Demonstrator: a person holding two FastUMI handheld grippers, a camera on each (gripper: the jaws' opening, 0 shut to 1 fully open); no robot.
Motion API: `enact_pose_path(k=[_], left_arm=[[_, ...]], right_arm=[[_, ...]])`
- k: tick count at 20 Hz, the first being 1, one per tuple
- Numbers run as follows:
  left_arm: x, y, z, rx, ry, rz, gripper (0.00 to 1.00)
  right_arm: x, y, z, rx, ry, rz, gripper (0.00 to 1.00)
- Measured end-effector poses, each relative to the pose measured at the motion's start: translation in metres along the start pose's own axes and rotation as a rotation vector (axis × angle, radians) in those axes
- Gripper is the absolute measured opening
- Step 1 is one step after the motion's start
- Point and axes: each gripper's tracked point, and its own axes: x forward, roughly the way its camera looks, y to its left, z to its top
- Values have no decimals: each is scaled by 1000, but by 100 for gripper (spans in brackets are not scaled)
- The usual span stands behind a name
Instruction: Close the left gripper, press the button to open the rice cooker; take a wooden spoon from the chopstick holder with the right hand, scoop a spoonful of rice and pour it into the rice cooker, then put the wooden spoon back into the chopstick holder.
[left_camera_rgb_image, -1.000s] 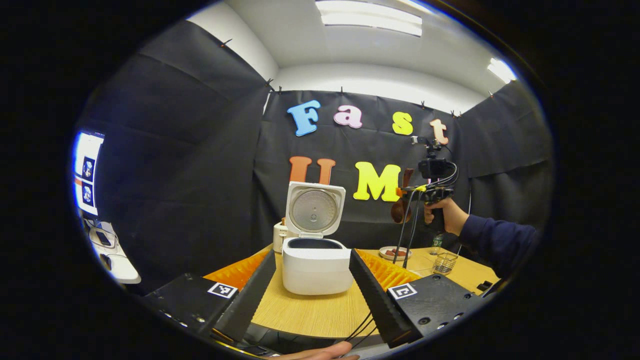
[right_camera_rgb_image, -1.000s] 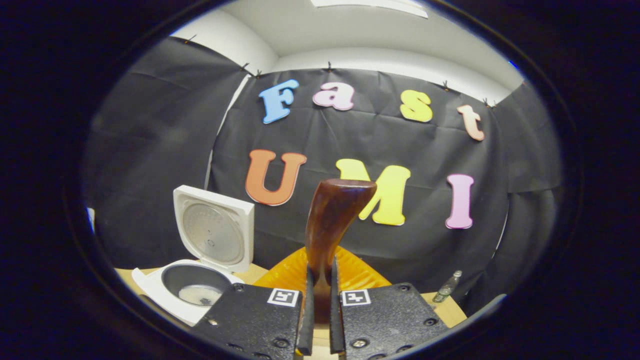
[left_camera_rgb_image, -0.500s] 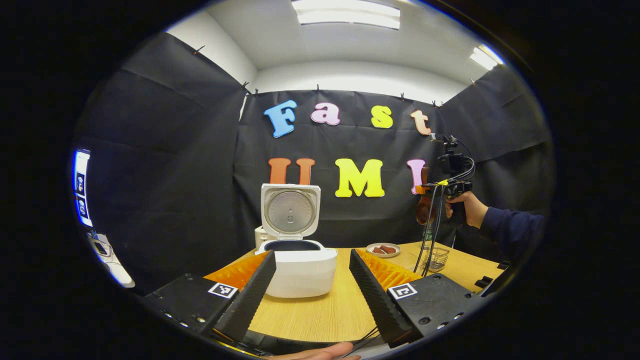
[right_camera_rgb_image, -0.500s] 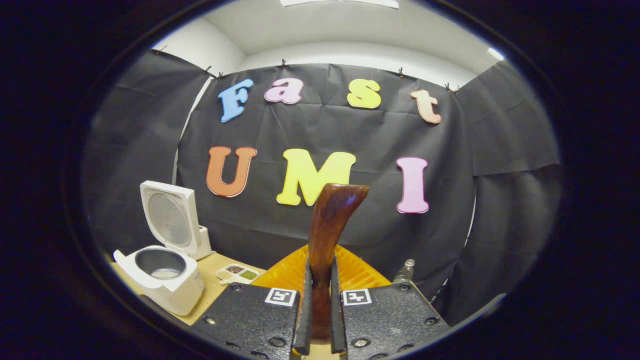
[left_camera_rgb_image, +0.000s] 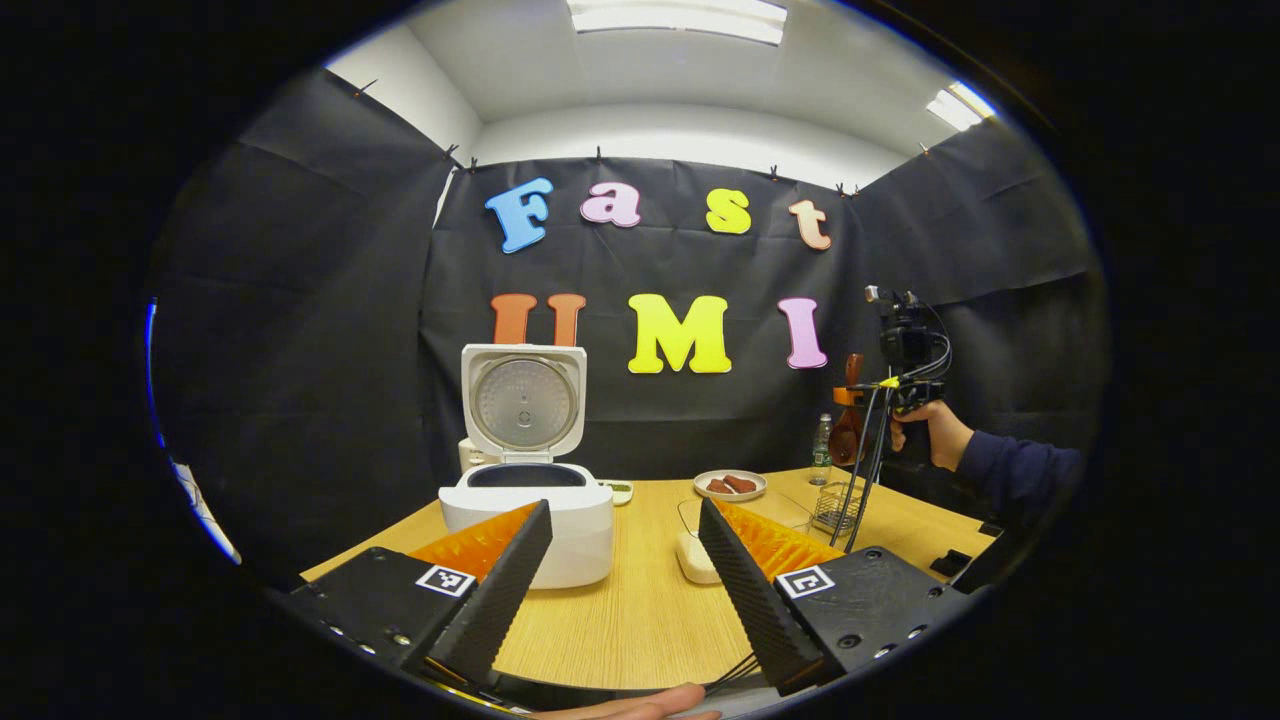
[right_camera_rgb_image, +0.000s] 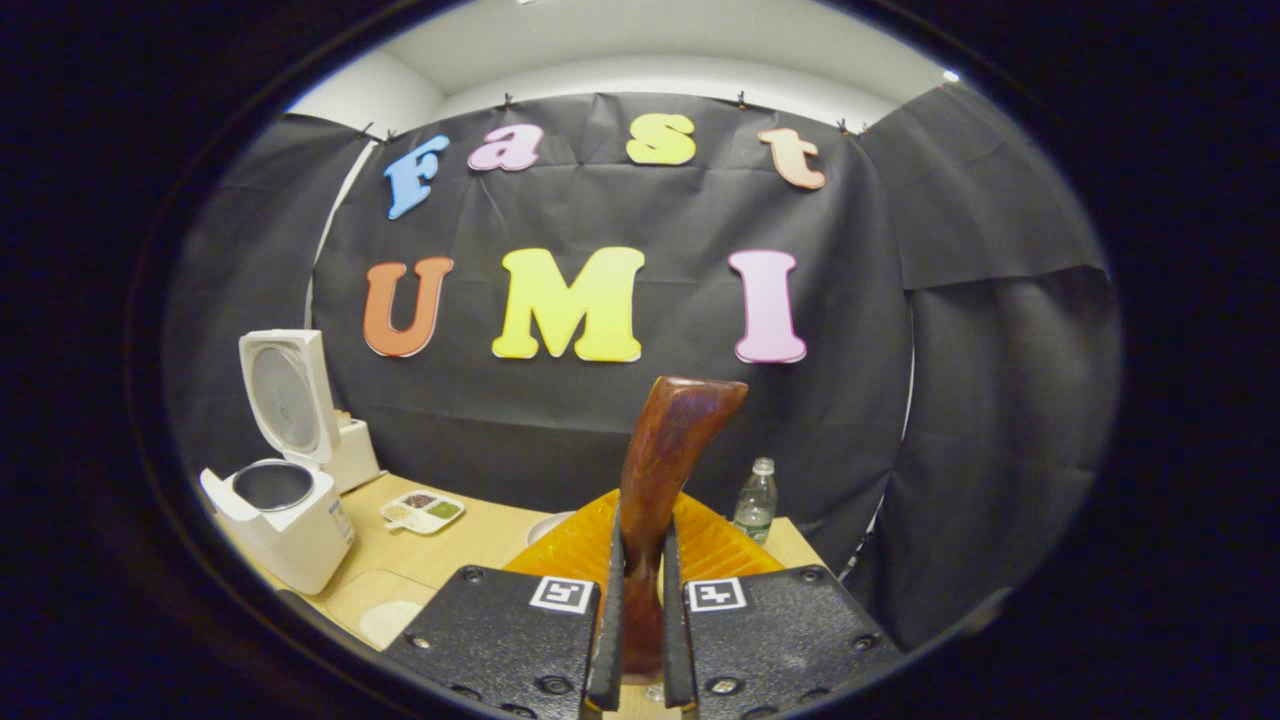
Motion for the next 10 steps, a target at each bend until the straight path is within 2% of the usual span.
enact_pose_path(k=[5, 10], left_arm=[[25, -1, 1, -18, -1, 9, 94], [59, 15, -4, -41, 18, 58, 94]], right_arm=[[33, -27, -64, 44, 95, 3, 21], [40, -44, -89, 94, 114, 42, 24]])
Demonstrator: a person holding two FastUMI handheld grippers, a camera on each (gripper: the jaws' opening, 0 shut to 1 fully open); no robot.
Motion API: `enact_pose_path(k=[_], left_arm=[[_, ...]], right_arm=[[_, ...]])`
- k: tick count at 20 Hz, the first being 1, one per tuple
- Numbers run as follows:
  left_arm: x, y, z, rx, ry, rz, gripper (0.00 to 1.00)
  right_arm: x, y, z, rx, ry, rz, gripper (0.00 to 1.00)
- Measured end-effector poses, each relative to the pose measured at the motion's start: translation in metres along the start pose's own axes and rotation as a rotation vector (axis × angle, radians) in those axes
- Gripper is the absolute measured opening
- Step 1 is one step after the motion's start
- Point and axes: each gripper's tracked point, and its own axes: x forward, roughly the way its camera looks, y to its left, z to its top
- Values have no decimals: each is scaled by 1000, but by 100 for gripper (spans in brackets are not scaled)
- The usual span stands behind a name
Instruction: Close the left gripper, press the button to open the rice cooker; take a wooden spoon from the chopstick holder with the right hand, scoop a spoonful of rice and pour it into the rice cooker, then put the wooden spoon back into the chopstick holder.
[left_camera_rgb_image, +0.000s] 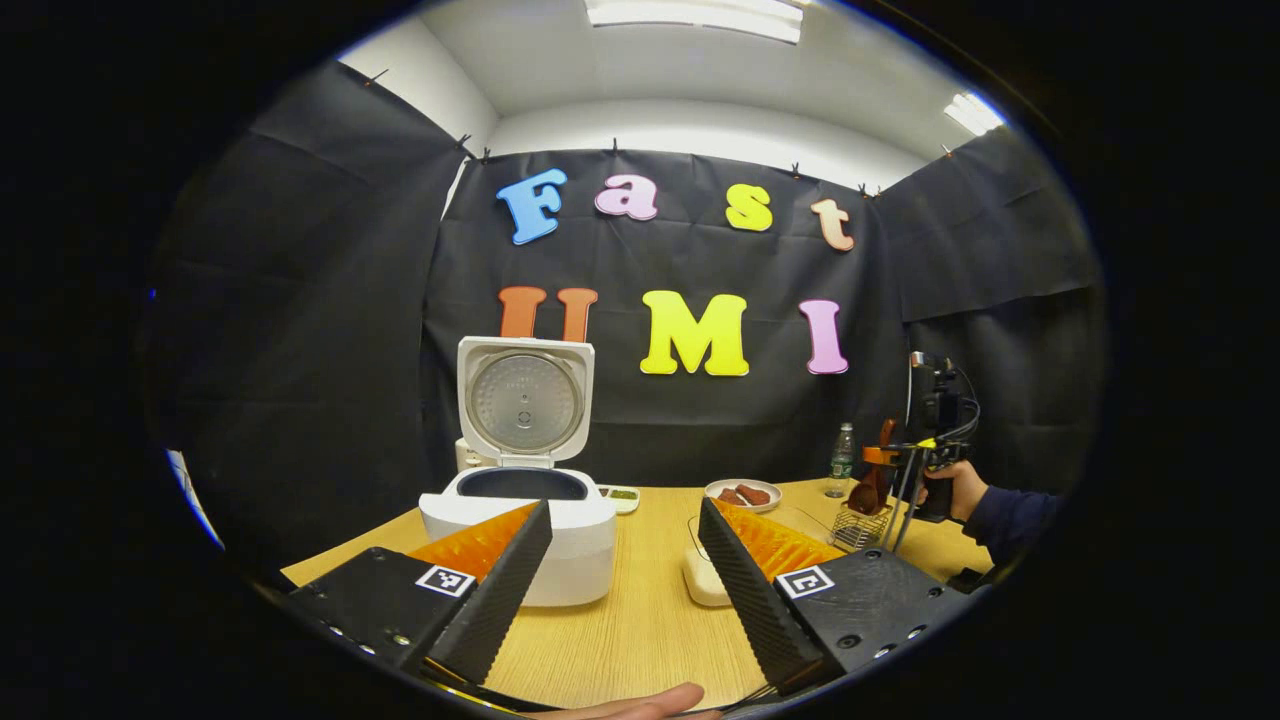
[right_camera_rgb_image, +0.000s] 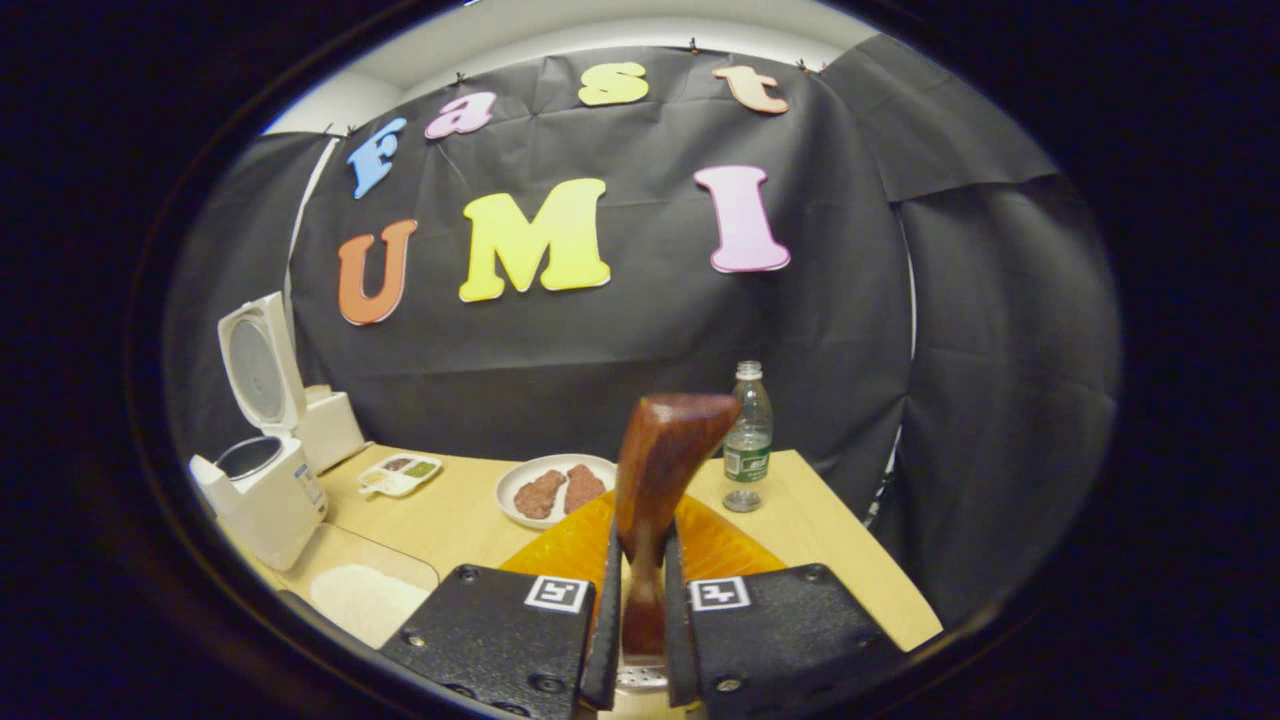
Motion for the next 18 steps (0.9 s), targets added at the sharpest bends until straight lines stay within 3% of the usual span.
enact_pose_path(k=[3, 4, 8, 10, 13, 18], left_arm=[[24, 14, 1, -39, 32, 32, 94], [32, 19, 4, -55, 32, 41, 94], [63, 48, 20, -61, 16, 86, 94], [78, 56, 31, -71, 24, 73, 94], [96, 74, 67, -61, -37, 73, 94], [127, 100, 92, -10, -28, 108, 94]], right_arm=[[-5, -23, 12, -21, -58, -65, 88], [-15, -30, 17, -34, -76, -108, 98], [-61, -43, 34, 49, -156, -225, 100], [-80, -20, 32, 127, -151, -165, 100], [-100, 18, 21, 142, -148, -84, 96], [-147, 49, 40, 28, -224, -121, 100]])
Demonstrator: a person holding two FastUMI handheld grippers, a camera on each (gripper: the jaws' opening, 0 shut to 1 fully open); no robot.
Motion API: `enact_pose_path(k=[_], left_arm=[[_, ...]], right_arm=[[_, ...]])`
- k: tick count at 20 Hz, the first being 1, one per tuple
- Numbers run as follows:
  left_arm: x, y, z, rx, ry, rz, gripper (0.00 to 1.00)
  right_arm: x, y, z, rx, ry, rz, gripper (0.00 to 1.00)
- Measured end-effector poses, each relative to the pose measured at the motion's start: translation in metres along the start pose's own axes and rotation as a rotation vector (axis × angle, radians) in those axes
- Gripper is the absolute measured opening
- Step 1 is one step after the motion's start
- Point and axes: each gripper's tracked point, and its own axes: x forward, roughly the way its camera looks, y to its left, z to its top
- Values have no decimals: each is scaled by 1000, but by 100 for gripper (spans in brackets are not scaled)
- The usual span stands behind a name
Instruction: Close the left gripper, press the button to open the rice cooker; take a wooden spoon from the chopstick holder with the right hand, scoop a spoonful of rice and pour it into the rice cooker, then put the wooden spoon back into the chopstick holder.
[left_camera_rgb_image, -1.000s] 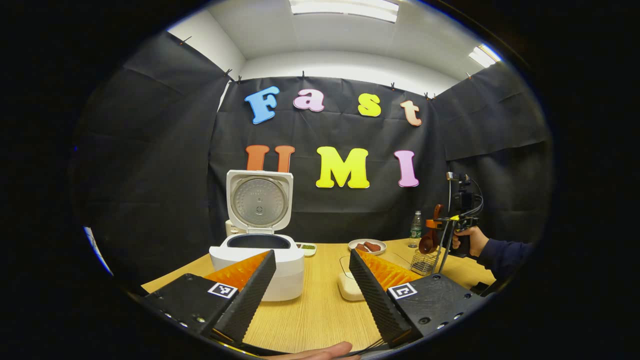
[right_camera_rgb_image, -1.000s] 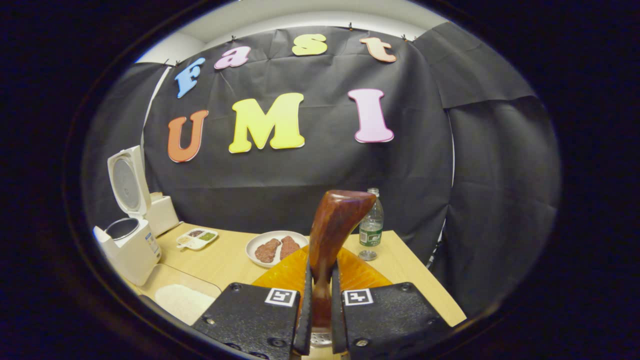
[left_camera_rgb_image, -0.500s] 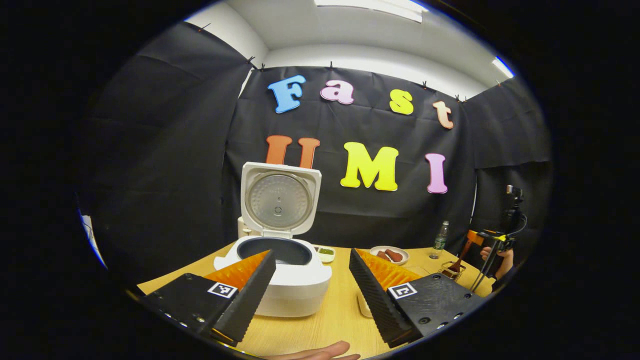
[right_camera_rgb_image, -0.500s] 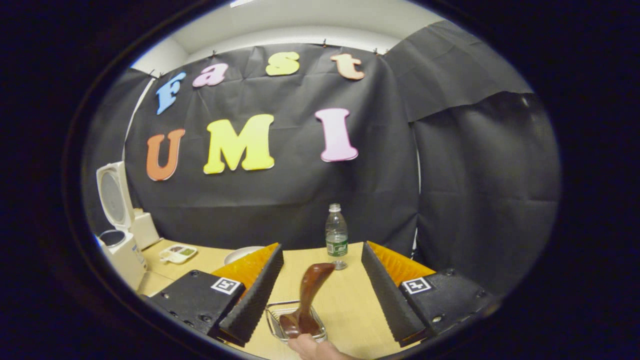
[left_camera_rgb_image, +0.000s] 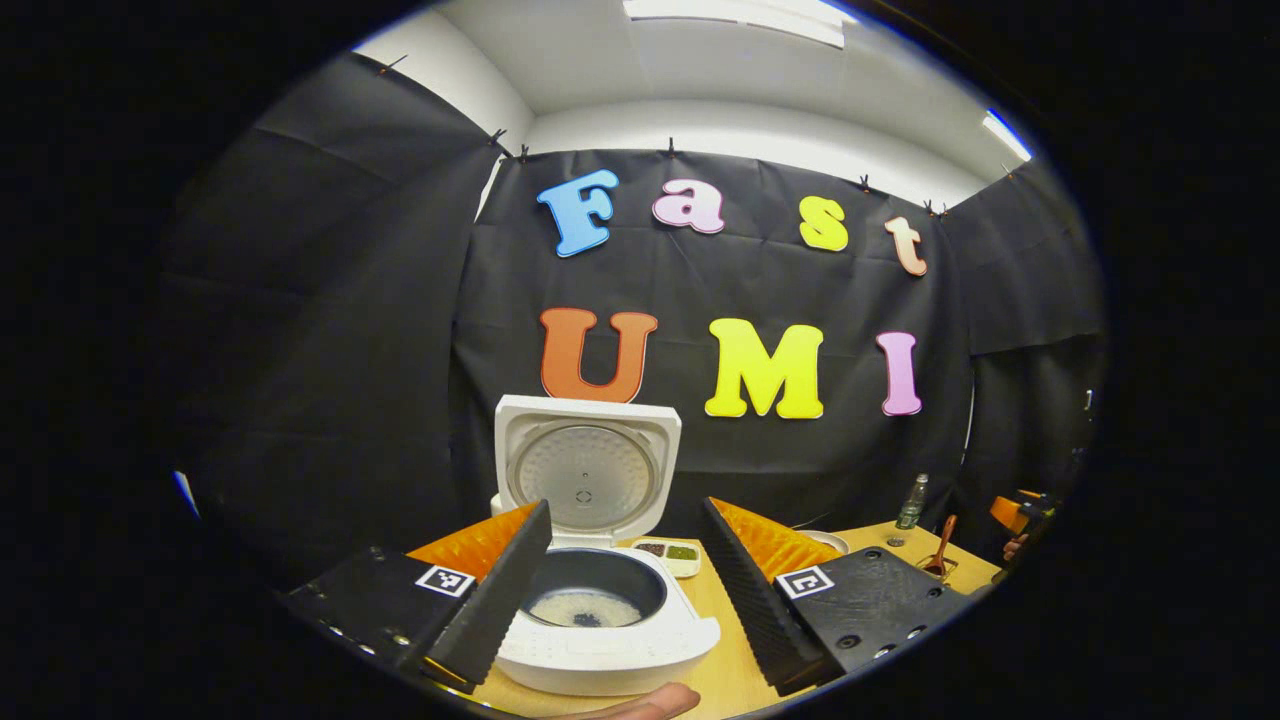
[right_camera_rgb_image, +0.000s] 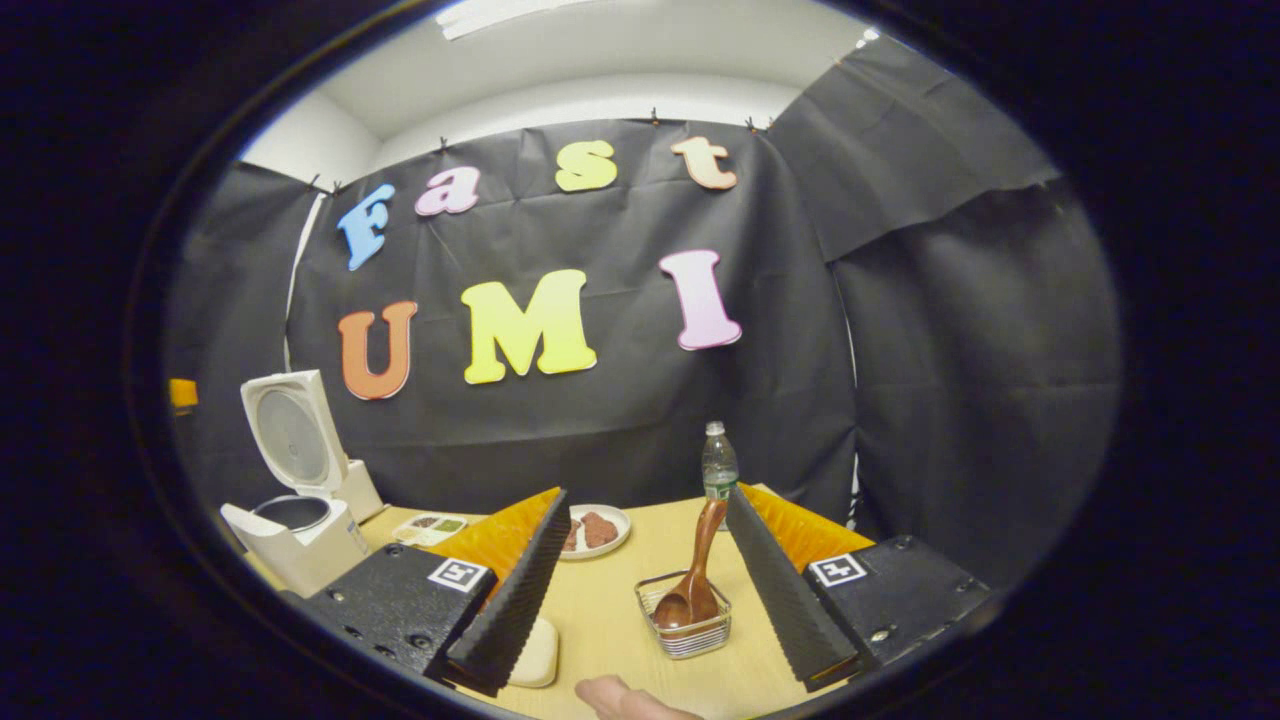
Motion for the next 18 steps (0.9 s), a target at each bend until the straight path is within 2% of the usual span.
enact_pose_path(k=[2, 3, 5, 6, 7, 8, 12, 13, 14, 18], left_arm=[[13, 2, 12, 9, 2, 2, 94], [21, 1, 17, 9, 4, -3, 94], [37, 5, 31, 28, 2, 4, 94], [46, 9, 40, 49, -4, 15, 94], [55, 12, 46, 63, -9, 21, 94], [64, 11, 53, 67, -9, 16, 94], [111, 12, 74, 32, -11, -3, 94], [126, 14, 77, 28, -9, 2, 94], [142, 21, 75, 22, 2, 13, 94], [207, 31, 65, -1, 21, 29, 94]], right_arm=[[-19, 17, 13, 0, -7, 29, 96], [-29, 26, 17, 0, -7, 54, 100], [-43, 35, 32, -22, -16, 80, 96], [-47, 36, 35, -38, -23, 82, 100], [-52, 38, 36, -54, -29, 84, 96], [-58, 40, 37, -63, -33, 89, 100], [-55, 48, 30, -49, -14, 105, 100], [-52, 48, 27, -51, -5, 96, 96], [-50, 50, 20, -62, 11, 96, 100], [-49, 62, 12, -105, 16, 116, 100]])
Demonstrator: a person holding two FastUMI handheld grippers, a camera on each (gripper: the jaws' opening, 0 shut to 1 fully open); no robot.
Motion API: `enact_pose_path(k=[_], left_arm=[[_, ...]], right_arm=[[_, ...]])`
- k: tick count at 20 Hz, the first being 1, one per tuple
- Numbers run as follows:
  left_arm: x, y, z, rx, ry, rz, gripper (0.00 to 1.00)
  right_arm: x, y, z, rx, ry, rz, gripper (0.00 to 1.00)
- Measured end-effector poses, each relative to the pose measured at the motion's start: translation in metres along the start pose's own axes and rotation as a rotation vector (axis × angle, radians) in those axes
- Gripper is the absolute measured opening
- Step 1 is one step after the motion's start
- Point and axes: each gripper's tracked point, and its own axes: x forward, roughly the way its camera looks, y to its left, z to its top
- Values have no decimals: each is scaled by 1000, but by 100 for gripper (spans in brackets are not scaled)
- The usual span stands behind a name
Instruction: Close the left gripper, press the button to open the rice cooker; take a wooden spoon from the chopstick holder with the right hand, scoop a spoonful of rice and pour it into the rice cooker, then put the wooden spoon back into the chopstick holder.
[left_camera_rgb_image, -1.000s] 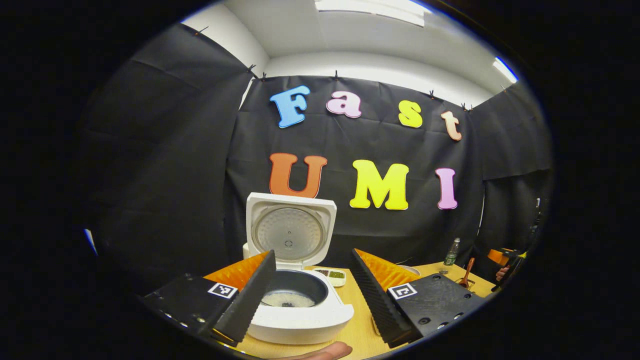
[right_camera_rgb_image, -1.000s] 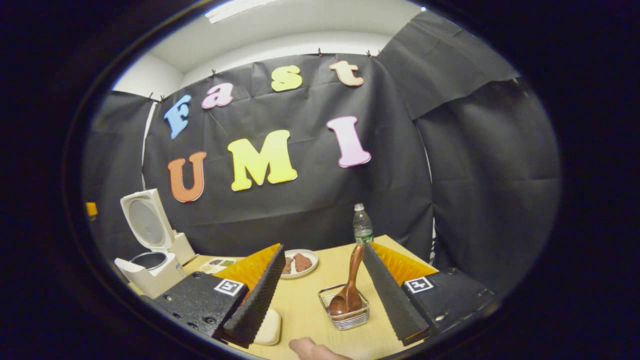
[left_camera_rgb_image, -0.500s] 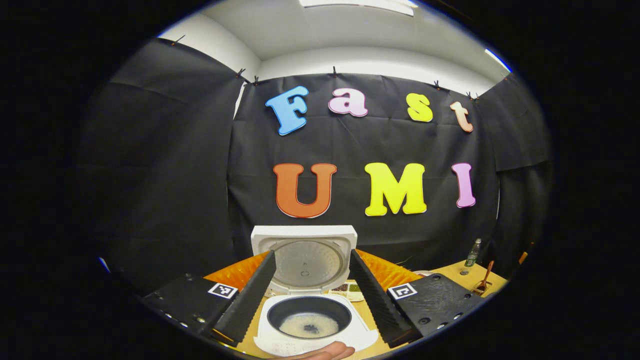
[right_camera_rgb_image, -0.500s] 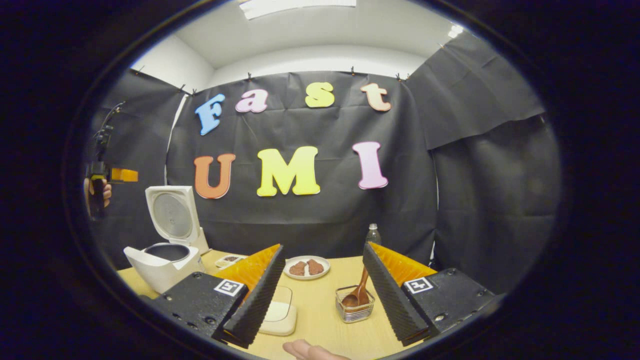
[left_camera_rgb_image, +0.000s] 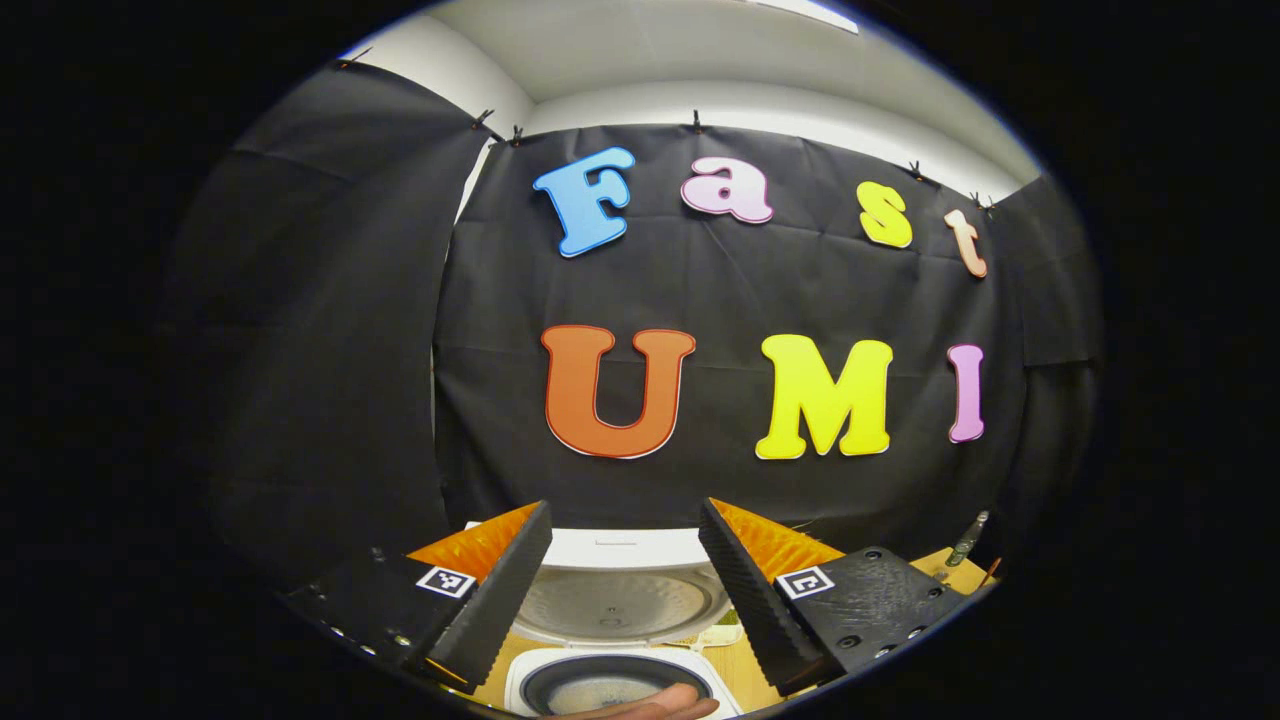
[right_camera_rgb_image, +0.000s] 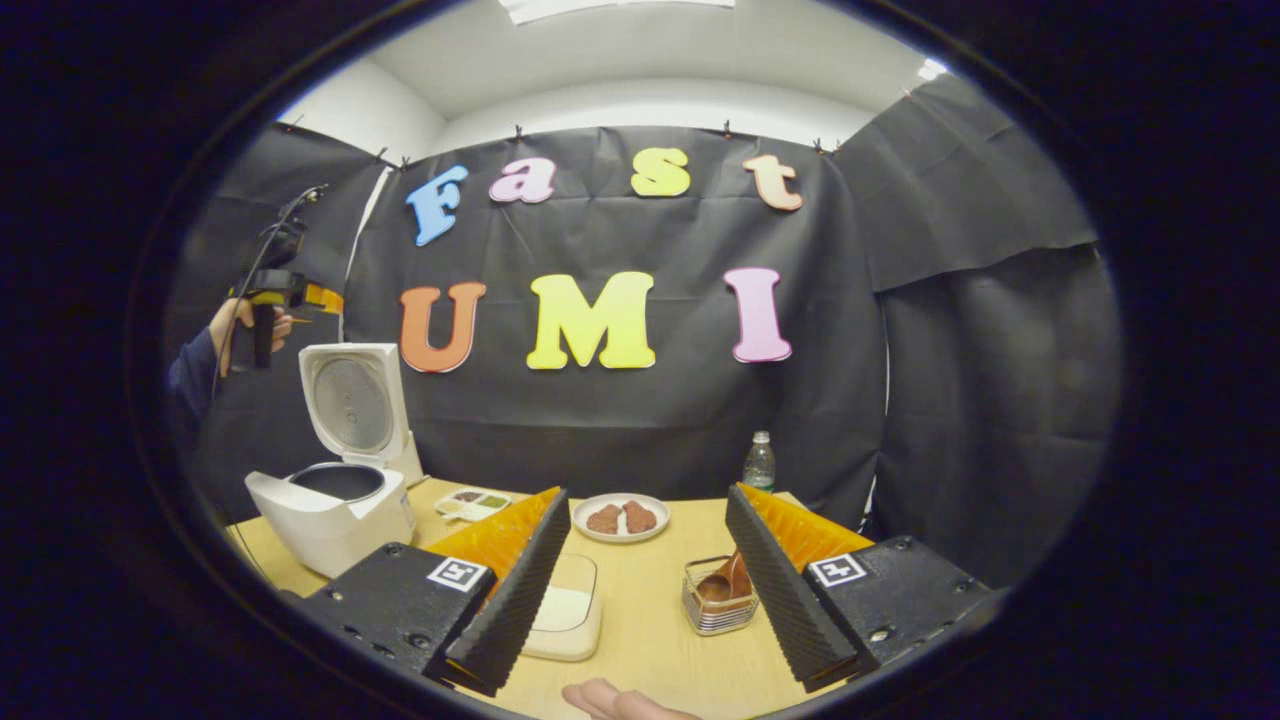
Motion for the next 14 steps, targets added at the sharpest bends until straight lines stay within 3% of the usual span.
enact_pose_path(k=[2, 3, 6, 14], left_arm=[[28, -2, -19, -8, 45, -10, 94], [40, 1, -29, 9, 68, 8, 94], [58, 13, -46, 90, 83, 81, 96], [31, 7, -50, 84, 98, 86, 97]], right_arm=[[1, 8, -6, -26, 6, 20, 100], [1, 10, -8, -35, 8, 26, 96], [2, 14, -14, -41, 9, 37, 100], [-23, 13, -9, -33, -8, 19, 100]])
